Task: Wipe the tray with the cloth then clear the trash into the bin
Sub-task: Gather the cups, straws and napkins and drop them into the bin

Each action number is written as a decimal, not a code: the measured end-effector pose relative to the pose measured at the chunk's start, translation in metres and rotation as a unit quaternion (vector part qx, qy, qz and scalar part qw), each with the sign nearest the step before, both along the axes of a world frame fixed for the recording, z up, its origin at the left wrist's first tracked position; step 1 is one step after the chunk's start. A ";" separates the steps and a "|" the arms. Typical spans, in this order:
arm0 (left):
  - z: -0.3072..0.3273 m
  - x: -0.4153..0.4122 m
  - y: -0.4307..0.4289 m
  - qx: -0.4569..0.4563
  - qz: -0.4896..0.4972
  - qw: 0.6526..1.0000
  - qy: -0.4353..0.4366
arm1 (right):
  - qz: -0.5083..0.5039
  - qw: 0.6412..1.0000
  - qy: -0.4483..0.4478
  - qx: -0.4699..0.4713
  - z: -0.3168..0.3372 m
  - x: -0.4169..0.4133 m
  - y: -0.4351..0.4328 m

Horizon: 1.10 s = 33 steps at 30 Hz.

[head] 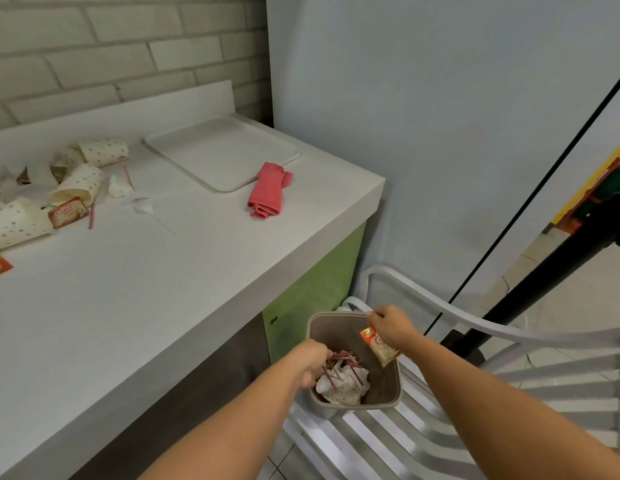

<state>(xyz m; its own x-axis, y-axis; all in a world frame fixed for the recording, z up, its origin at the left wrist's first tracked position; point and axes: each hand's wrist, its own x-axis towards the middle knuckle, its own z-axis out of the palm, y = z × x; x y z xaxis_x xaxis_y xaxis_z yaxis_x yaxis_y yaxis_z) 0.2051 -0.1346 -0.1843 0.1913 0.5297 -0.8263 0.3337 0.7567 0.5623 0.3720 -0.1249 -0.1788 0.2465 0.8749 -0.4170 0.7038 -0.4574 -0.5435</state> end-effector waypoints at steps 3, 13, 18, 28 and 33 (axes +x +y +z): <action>0.004 -0.005 0.002 0.036 0.003 0.999 0.031 | 0.028 0.999 0.024 -0.033 -0.004 -0.007 -0.001; 0.028 -0.034 0.004 0.140 0.004 0.989 0.047 | 0.119 0.985 0.017 -0.119 0.012 -0.038 0.007; 0.044 -0.054 0.002 0.255 0.004 0.965 0.056 | 0.190 0.969 -0.015 -0.155 0.037 -0.067 0.015; 0.100 -0.147 -0.011 0.536 0.070 0.824 0.166 | 0.320 0.931 -0.135 -0.109 0.122 -0.177 0.034; 0.116 -0.220 -0.025 0.545 0.130 0.795 0.233 | 0.375 0.920 -0.096 -0.069 0.154 -0.252 0.034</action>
<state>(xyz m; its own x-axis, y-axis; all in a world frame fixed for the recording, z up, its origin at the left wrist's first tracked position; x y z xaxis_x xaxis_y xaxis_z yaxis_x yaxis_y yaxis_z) -0.0146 -0.1596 -0.0684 -0.2336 0.9513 0.2012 0.6099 -0.0178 0.7923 0.1203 -0.0907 -0.0251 -0.3230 0.7711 -0.5487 0.9267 0.1400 -0.3487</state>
